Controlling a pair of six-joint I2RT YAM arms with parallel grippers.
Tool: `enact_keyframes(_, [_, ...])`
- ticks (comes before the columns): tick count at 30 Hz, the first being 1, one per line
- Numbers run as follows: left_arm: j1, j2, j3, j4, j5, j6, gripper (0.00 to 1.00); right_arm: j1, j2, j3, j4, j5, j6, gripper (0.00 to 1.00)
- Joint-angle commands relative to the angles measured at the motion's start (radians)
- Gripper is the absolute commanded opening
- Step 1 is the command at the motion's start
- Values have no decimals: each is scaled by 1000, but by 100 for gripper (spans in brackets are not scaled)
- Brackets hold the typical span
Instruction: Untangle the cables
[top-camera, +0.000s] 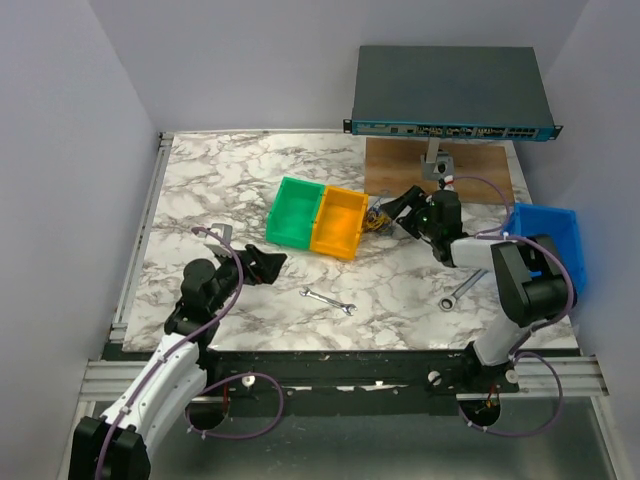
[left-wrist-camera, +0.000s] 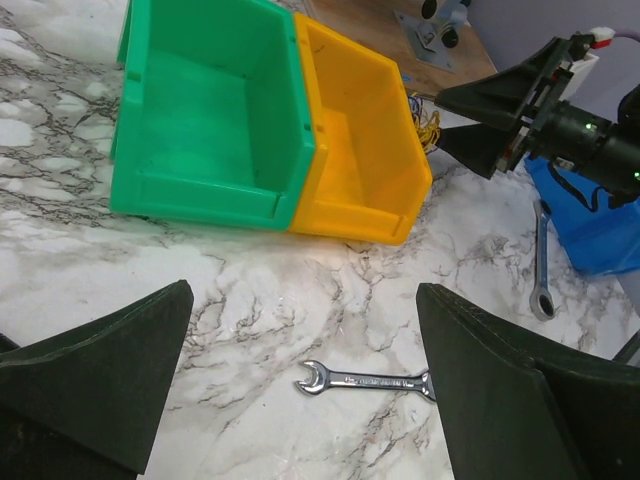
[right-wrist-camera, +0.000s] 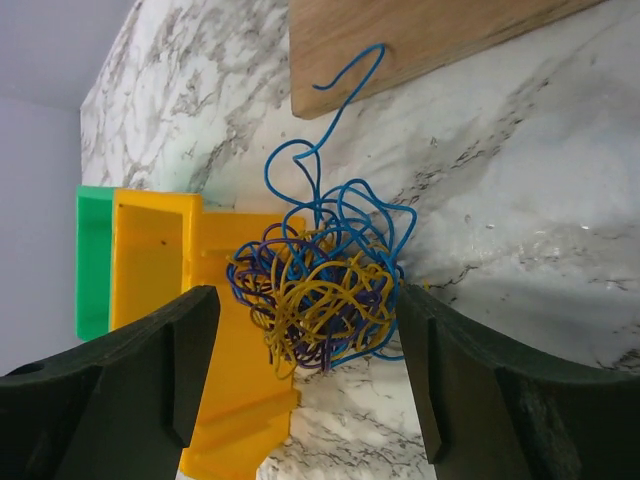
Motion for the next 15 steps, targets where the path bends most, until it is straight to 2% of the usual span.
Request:
enact_keyframes(1, [-9,26,1,44,49,16,98,6,96,59,27,-62,46,76])
enact_keyframes(4, [-14,45,7,49,58,18,98,8,130,86,-10,-67,43,57])
enact_keyframes(5, [-15,51,8,51,63,19,98,8,123,84,-14,-67,37,47])
enact_keyframes(7, [-20,65,13,54,70,22,98,8,84,74,-31,-64,20,20])
enact_keyframes(9, [-26,81,20,59,81,24,99,7,21,63,-71,-59,-14,5])
enact_keyframes(10, [-29,89,25,60,89,26,99,7,-13,55,-92,-54,-30,1])
enact_keyframes(15, [-55,122,51,34,75,32,99,8,-242,-43,-123,-41,-125,1])
